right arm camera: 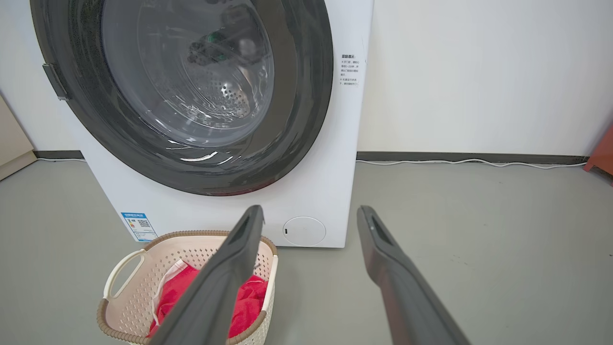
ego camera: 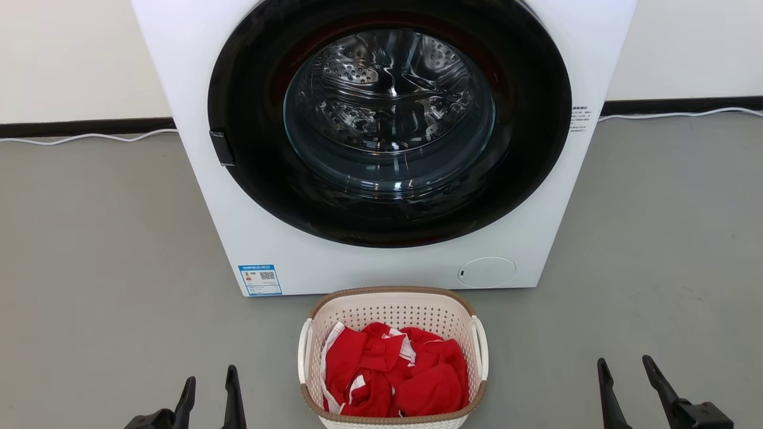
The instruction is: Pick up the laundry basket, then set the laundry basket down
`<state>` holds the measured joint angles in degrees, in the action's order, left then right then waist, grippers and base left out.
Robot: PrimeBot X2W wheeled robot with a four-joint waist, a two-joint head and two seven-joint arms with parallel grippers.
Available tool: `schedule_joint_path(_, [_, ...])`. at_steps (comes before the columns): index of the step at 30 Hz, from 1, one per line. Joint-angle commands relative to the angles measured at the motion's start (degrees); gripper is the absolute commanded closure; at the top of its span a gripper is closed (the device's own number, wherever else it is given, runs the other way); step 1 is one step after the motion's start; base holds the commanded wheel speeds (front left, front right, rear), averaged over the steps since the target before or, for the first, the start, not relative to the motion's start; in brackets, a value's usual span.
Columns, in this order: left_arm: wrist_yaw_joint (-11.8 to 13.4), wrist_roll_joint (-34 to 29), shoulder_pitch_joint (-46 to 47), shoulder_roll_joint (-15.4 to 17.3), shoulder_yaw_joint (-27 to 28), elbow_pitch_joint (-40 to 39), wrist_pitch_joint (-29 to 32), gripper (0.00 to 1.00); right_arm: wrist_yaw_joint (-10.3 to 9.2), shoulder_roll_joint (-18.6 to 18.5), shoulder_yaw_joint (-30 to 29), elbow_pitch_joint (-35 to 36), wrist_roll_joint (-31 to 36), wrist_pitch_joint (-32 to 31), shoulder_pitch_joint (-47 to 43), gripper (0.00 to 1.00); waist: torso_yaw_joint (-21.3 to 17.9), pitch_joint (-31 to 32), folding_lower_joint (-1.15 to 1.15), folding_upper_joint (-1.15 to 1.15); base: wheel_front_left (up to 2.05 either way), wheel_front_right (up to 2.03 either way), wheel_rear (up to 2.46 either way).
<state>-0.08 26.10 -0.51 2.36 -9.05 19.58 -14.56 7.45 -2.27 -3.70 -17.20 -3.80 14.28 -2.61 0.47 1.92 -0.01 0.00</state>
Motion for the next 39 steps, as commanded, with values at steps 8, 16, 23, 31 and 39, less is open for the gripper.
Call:
schedule_joint_path(8, [-0.2,-0.1,0.6,0.5,2.5,-1.6,-0.4,0.00,0.03,-0.6,0.7,2.0,-0.1,0.7,0.6,0.00,0.5,0.4,0.01,0.00,0.00,0.00,0.00])
schedule_joint_path(16, [-0.3,0.1,-0.6,-0.1,0.5,0.5,0.1,1.00,0.00,0.1,-0.5,0.1,-0.3,-0.1,-0.2,1.00,0.7,0.8,0.01,0.00,0.00,0.00,0.00])
schedule_joint_path(23, [-0.5,1.9,-1.6,-0.7,0.9,2.9,0.8,1.00,0.00,1.0,-0.7,-2.6,-2.7,-1.0,-0.7,1.00,0.7,0.7,0.03,0.00,0.00,0.00,0.00])
schedule_joint_path(31, [-1.0,6.1,-1.2,-0.6,1.8,2.2,2.1,1.00,0.00,0.9,-0.7,-2.0,-8.4,-2.2,-0.3,1.00,0.6,0.5,0.01,0.00,0.00,0.00,0.00])
schedule_joint_path(39, [-1.4,10.3,-0.6,-0.6,2.8,1.7,3.5,1.00,0.01,0.8,-0.8,-1.6,-14.0,-3.4,0.3,1.00,0.5,0.3,0.01,0.00,0.00,0.00,0.00])
